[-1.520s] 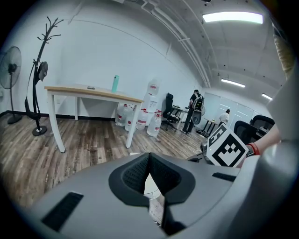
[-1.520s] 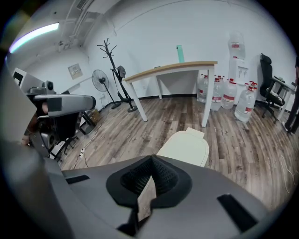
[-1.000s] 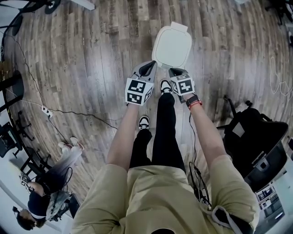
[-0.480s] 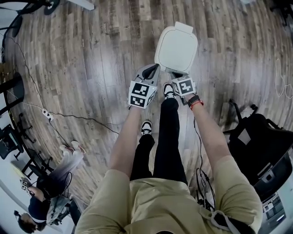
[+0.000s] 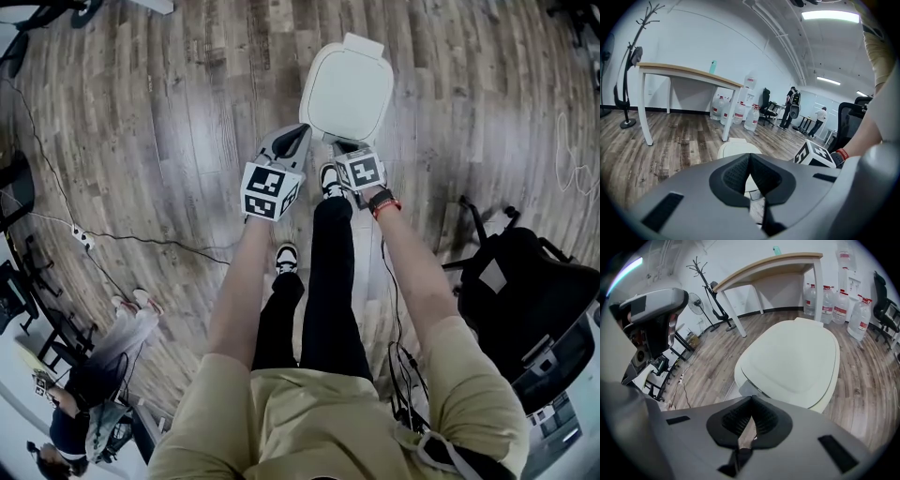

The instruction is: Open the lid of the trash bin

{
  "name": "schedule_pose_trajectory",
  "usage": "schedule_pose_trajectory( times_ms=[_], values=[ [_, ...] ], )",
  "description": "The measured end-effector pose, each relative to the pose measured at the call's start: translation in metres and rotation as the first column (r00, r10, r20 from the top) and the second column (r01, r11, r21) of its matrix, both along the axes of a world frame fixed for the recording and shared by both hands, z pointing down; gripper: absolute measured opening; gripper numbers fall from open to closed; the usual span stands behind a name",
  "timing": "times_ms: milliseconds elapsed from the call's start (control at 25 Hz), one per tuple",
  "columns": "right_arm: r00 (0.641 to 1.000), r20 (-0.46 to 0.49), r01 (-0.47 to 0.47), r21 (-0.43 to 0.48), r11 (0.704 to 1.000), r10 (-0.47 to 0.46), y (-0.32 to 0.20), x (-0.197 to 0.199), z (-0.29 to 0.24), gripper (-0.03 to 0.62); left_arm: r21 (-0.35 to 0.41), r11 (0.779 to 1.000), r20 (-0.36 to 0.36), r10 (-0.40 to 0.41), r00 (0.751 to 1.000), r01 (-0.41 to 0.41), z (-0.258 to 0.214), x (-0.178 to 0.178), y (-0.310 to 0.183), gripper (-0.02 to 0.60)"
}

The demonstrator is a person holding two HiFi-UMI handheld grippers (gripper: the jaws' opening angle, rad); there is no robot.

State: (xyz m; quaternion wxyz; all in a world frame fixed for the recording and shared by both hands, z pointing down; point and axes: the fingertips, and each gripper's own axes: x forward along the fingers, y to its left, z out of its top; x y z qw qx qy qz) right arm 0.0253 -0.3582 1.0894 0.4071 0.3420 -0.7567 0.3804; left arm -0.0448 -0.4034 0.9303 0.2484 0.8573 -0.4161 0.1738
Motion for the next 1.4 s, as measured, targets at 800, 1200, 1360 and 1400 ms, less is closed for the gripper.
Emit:
schedule_pose_trajectory(
  times_ms=[800,1200,1360,1400],
  values=[
    [0.998,0.013,0.068,-0.001,0.998,-0.068,0.006,-0.002,0.008,0.012,-0.033,0.999,0.018,0.007,1.0,-0.006,0.009,0.0,0.007,0.023],
    [1.0,-0.012,0.018,0.005,1.0,-0.018,0.004,0.007,-0.023,0.012,-0.061,0.998,0.031,-0.002,1.0,0.004,-0.012,-0.005,0.018,0.023],
    [0.999,0.006,-0.043,0.031,0.999,0.043,0.008,0.018,-0.075,0.012,-0.061,0.998,0.03,-0.019,0.999,0.02,-0.05,-0.006,0.024,0.023],
    [0.998,0.014,-0.06,0.05,0.997,0.06,0.003,0.022,-0.089,0.012,-0.05,0.998,0.029,-0.021,0.999,0.022,-0.061,-0.006,0.021,0.023]
  ],
)
